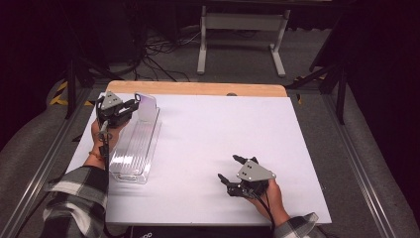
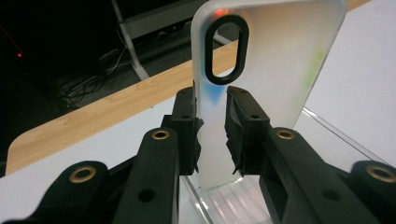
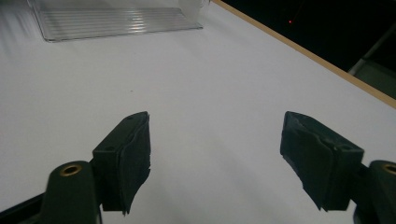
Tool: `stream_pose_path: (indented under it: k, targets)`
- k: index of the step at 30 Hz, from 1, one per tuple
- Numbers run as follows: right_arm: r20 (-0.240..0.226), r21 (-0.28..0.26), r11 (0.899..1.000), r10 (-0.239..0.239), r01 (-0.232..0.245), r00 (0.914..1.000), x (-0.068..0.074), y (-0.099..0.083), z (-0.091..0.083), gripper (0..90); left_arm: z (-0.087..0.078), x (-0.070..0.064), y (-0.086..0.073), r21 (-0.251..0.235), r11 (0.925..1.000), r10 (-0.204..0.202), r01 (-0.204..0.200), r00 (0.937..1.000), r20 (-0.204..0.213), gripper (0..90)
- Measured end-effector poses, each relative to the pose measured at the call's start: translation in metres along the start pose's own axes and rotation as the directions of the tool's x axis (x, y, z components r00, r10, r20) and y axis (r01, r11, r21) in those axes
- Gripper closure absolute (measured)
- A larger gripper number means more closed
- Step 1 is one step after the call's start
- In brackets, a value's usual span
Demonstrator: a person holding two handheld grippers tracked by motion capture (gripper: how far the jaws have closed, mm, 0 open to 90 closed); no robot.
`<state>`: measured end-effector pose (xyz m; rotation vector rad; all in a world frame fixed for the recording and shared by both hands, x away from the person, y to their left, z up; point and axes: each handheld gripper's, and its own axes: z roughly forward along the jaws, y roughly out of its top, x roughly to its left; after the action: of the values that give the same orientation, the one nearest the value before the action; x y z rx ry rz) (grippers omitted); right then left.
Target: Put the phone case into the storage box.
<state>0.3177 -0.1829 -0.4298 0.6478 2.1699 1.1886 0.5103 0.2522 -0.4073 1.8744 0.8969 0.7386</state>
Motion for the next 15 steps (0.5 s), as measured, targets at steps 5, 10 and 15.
stream_pose_path:
  k: [5, 10, 15]
  targets:
    - [0.000, 0.001, 1.000, 0.003, -0.003, 1.0000, -0.0009, 0.0002, -0.0006, 25.4, 0.0061, -0.0016, 0.0039, 0.023, 0.9997, 0.002, -0.002, 1.0000, -0.002, 74.4]
    - [0.001, 0.000, 1.000, 0.005, -0.005, 1.0000, -0.0016, 0.0003, -0.0007, 25.4, 0.0050, -0.0036, 0.0091, 0.030, 0.9995, 0.013, -0.013, 0.9998, -0.016, 74.7]
    - [0.004, 0.005, 1.000, 0.006, -0.006, 1.0000, -0.0012, 0.0004, -0.0003, 25.4, 0.0047, -0.0037, 0.0099, 0.029, 0.9995, 0.014, -0.013, 0.9994, -0.031, 77.0]
